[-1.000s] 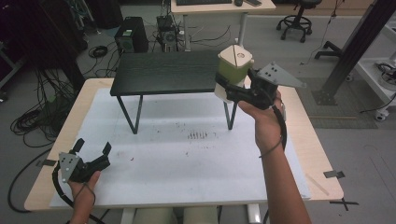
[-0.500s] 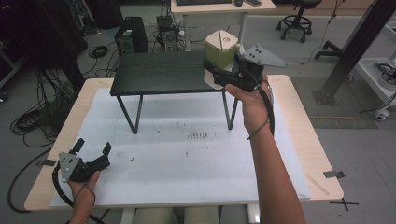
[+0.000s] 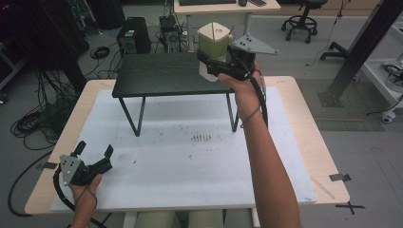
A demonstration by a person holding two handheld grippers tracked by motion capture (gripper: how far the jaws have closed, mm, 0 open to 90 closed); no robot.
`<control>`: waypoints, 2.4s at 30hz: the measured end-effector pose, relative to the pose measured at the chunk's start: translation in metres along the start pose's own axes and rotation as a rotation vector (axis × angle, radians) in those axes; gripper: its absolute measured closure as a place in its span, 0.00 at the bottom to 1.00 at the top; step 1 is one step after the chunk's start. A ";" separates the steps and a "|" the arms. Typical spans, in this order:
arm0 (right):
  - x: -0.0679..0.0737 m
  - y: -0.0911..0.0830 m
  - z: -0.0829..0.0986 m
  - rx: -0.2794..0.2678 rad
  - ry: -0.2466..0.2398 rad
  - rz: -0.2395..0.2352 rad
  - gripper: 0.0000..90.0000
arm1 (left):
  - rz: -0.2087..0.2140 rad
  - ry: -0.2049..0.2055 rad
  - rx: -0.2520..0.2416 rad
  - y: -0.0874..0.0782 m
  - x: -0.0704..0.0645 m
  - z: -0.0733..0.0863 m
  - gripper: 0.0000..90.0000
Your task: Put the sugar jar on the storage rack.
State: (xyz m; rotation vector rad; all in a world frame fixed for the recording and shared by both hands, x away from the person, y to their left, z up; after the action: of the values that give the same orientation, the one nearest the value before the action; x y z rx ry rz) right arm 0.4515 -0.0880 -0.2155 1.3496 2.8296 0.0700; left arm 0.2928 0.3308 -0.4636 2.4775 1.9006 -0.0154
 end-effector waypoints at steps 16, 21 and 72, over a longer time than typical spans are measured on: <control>-0.009 0.046 0.008 0.027 0.001 0.033 0.33 | -0.001 0.000 0.000 0.000 0.000 0.000 0.04; -0.015 0.059 0.015 0.032 0.003 0.051 0.33 | 0.000 0.000 0.000 0.000 0.000 0.000 0.04; -0.021 0.094 0.056 0.057 -0.007 0.087 0.33 | -0.001 0.000 -0.001 0.000 0.000 0.000 0.04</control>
State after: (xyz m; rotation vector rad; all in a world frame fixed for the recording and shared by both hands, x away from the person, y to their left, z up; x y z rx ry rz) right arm 0.5390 -0.0429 -0.2674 1.4803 2.7870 -0.0153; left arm 0.2925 0.3307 -0.4637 2.4767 1.9012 -0.0141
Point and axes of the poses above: each handheld gripper's, and its own axes: y roughly forward along the jaws, z roughly out of its underside, x roughly to its left, the point moved 3 cm from there along y, roughly forward along the jaws, and after that the axes turned 7 degrees about z, right-handed, at the moved point
